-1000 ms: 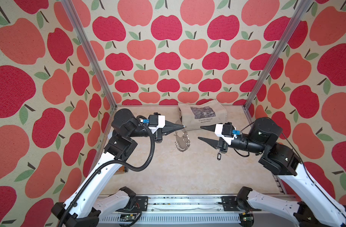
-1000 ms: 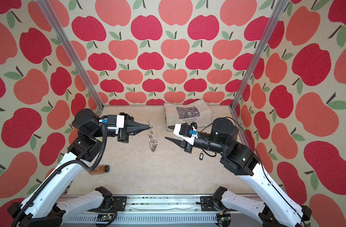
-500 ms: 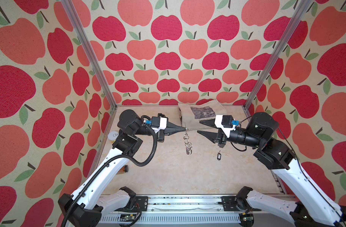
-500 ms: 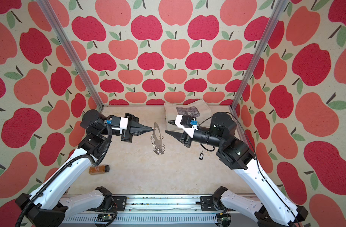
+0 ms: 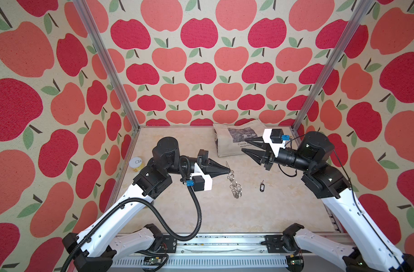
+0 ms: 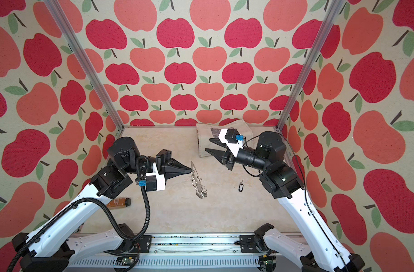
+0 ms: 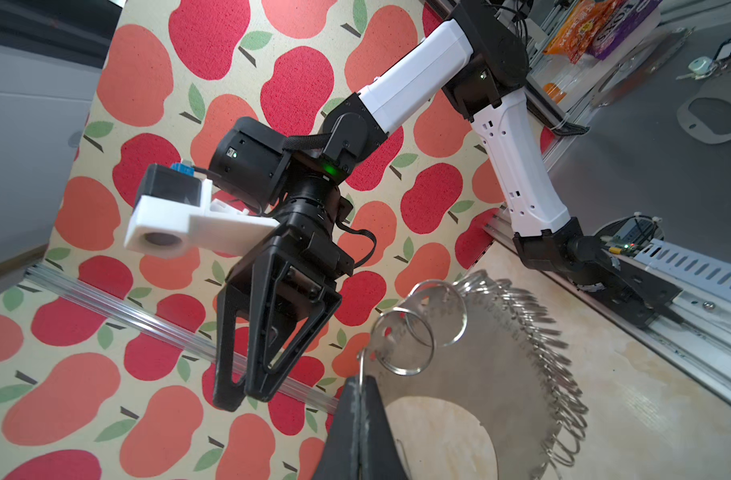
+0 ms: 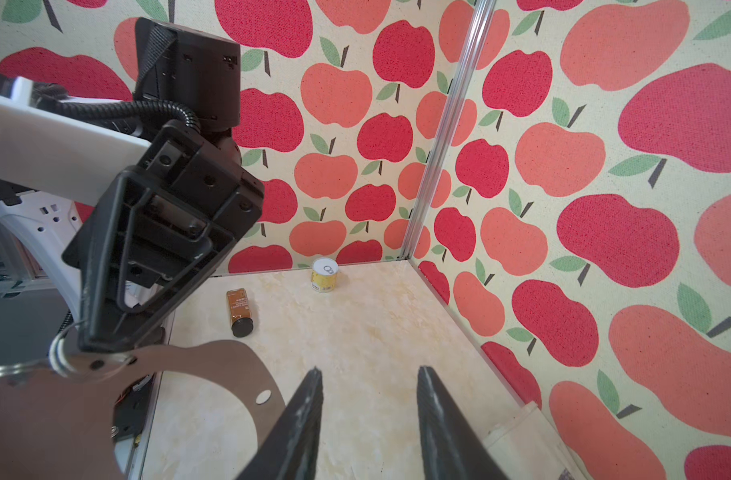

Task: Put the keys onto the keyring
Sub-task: 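Open the right gripper and draw it back while the left gripper holds the plate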

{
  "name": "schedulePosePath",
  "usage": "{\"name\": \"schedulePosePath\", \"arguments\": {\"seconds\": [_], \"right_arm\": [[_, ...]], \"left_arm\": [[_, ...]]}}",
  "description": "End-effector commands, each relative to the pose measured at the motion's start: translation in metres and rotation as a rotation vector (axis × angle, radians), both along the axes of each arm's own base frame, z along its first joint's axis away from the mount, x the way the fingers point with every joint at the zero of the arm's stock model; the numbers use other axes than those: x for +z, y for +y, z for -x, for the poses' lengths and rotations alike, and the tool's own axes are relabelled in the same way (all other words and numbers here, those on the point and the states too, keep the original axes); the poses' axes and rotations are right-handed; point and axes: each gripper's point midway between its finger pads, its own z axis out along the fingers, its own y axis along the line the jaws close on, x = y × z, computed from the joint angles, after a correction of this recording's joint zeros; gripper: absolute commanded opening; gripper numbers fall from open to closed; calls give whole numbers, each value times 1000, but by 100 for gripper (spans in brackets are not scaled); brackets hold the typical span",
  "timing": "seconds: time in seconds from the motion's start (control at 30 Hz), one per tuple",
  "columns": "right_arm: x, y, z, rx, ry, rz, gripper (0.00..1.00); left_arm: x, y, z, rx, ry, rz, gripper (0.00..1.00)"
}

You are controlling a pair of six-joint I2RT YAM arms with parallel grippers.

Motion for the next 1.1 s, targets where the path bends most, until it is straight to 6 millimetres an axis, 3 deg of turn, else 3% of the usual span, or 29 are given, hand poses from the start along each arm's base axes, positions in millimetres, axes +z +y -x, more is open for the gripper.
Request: {"name": "schedulePosePath", "arguments": {"seconds": [0.0, 0.2, 0.37, 0.47, 0.53, 0.6, 0.63, 0.8, 1.07], "right_arm": [[3, -4, 0, 10, 22, -43, 41], [-4, -9, -14, -6, 83, -59, 41], [-25, -16, -38, -86, 214, -64, 44], [-61, -29, -64, -231, 369, -54, 45], [-95, -40, -78, -327, 501, -52, 46], [-131, -51, -88, -418, 629, -50, 46], [-136, -48, -84, -387, 672, -66, 46], [-85, -21, -39, -134, 500, -131, 48], [-58, -5, 17, 123, 266, -27, 44]], "left_arm": [[-2, 0, 4, 19, -160, 15, 0], [-4, -4, 5, 13, -153, -3, 0], [-11, -5, -2, 14, -26, -13, 0], [-16, -6, -7, 22, 78, 12, 0], [-23, -7, -14, 48, 148, 18, 0], [-35, -9, -21, 82, 208, 3, 0], [-41, -9, -23, 95, 237, -10, 0], [-55, -7, -26, 87, 410, -73, 0], [-58, -6, -14, 12, 479, -158, 0]]}}
